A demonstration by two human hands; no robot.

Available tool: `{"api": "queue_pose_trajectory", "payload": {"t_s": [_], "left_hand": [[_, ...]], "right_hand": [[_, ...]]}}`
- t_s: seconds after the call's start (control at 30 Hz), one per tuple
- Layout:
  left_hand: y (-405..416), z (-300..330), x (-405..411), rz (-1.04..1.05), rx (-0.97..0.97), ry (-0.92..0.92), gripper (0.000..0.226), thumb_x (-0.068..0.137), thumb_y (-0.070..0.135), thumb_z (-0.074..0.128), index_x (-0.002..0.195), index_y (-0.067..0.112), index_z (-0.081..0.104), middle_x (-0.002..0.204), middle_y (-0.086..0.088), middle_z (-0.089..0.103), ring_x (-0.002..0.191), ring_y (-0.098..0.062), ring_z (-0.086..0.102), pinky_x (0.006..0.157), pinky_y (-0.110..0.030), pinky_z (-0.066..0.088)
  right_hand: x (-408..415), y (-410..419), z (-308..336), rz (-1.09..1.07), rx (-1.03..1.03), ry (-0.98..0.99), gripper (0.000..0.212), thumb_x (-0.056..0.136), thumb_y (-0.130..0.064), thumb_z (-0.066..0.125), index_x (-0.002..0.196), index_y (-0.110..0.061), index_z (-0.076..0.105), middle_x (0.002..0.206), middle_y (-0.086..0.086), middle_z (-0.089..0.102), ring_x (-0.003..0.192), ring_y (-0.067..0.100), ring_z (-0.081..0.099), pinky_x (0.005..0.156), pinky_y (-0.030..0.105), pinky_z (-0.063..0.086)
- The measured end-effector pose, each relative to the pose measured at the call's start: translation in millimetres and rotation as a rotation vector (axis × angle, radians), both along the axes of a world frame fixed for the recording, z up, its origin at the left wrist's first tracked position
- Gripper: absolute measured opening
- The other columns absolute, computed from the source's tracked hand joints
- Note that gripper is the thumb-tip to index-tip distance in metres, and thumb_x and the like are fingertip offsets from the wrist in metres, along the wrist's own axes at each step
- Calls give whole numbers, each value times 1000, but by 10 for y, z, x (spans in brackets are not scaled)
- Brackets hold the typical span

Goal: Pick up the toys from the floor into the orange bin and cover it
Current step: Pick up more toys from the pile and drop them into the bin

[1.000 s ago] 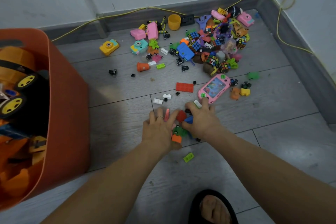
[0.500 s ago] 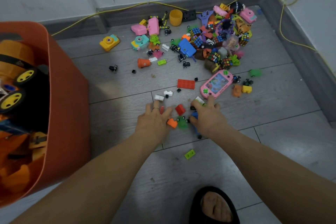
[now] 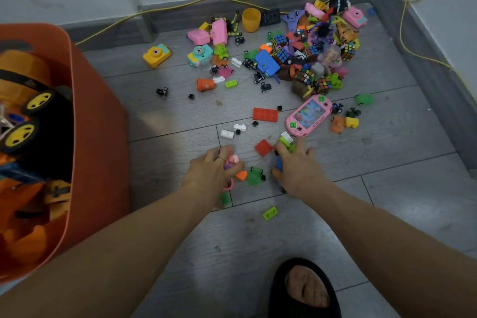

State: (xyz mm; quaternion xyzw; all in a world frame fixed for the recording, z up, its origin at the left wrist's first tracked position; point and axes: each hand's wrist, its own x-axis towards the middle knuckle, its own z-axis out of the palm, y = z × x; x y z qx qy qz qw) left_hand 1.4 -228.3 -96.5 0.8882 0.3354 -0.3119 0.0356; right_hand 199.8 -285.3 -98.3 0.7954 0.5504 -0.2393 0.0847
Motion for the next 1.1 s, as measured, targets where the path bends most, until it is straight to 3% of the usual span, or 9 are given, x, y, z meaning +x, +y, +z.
{"api": "queue_pose_trajectory", "payload": {"t_s": [0.2, 0.33, 0.5, 0.6, 0.67, 0.77, 0.87, 1.0, 1.1], "left_hand": [[-1, -12, -24, 116, -177, -51, 91, 84, 37, 71, 150, 33, 8, 152, -17, 6, 131, -38, 32, 89, -44, 51], [4, 24, 43, 161, -246, -91, 88, 86, 24, 70, 151, 25, 10, 152, -19, 16, 122, -36, 46, 88, -44, 50], [-8, 23, 92, 224, -335, -168, 86, 86, 23, 70, 149, 19, 12, 142, -21, 32, 104, -35, 59, 81, -41, 53], [33, 53, 65, 358, -421, -273, 73, 88, 31, 68, 142, 18, 21, 129, -19, 44, 103, -35, 59, 84, -39, 52], [90, 131, 50, 413, -427, -414, 49, 92, 30, 62, 127, 13, 32, 110, -18, 55, 93, -33, 60, 73, -32, 47], [245, 353, -20, 403, -412, -448, 40, 93, 26, 60, 119, 9, 36, 95, -12, 54, 80, -27, 53, 65, -27, 37], [419, 619, -106, 417, -384, -439, 39, 93, 30, 60, 116, 11, 35, 103, -16, 61, 76, -25, 53, 63, -28, 38], [746, 1208, -244, 550, -289, -515, 39, 94, 30, 56, 119, 9, 35, 99, -18, 65, 51, -21, 58, 46, -27, 45], [1060, 1875, -628, 609, -124, -617, 35, 90, 31, 61, 108, 11, 38, 88, -10, 60, 62, -26, 63, 48, -27, 44]], "right_hand": [[-2, 25, 15, -115, 56, 125, 41, 89, -35, 63, 124, -25, 43, 132, 14, 27, 114, 39, 40, 86, 46, 50], [-44, 99, 33, -261, 142, 260, 26, 92, -26, 61, 113, -18, 47, 125, 16, 31, 89, 32, 52, 80, 42, 54], [-76, 239, 115, -530, 169, 460, 24, 90, -25, 64, 110, -17, 54, 120, 13, 34, 71, 20, 45, 70, 33, 50], [-118, 342, 175, -644, 199, 583, 18, 87, -28, 64, 101, -19, 57, 115, 14, 53, 82, 24, 54, 66, 31, 48], [-160, 415, 262, -674, 194, 640, 18, 87, -26, 63, 102, -17, 59, 103, 9, 58, 87, 25, 55, 71, 34, 49], [-236, 632, 529, -665, 203, 726, 13, 89, -23, 61, 99, -17, 55, 84, 0, 50, 75, 17, 47, 73, 35, 45], [-375, 952, 951, -598, 224, 795, 13, 90, -21, 61, 97, -19, 51, 87, 2, 48, 74, 17, 44, 65, 31, 41], [-727, 1432, 1582, -410, 347, 806, 12, 87, -23, 63, 91, -22, 52, 88, 3, 51, 75, 19, 48, 59, 30, 43], [-1189, 1791, 2158, -287, 462, 846, 12, 81, -22, 65, 85, -25, 54, 78, 1, 52, 70, 19, 52, 56, 29, 45]]}}
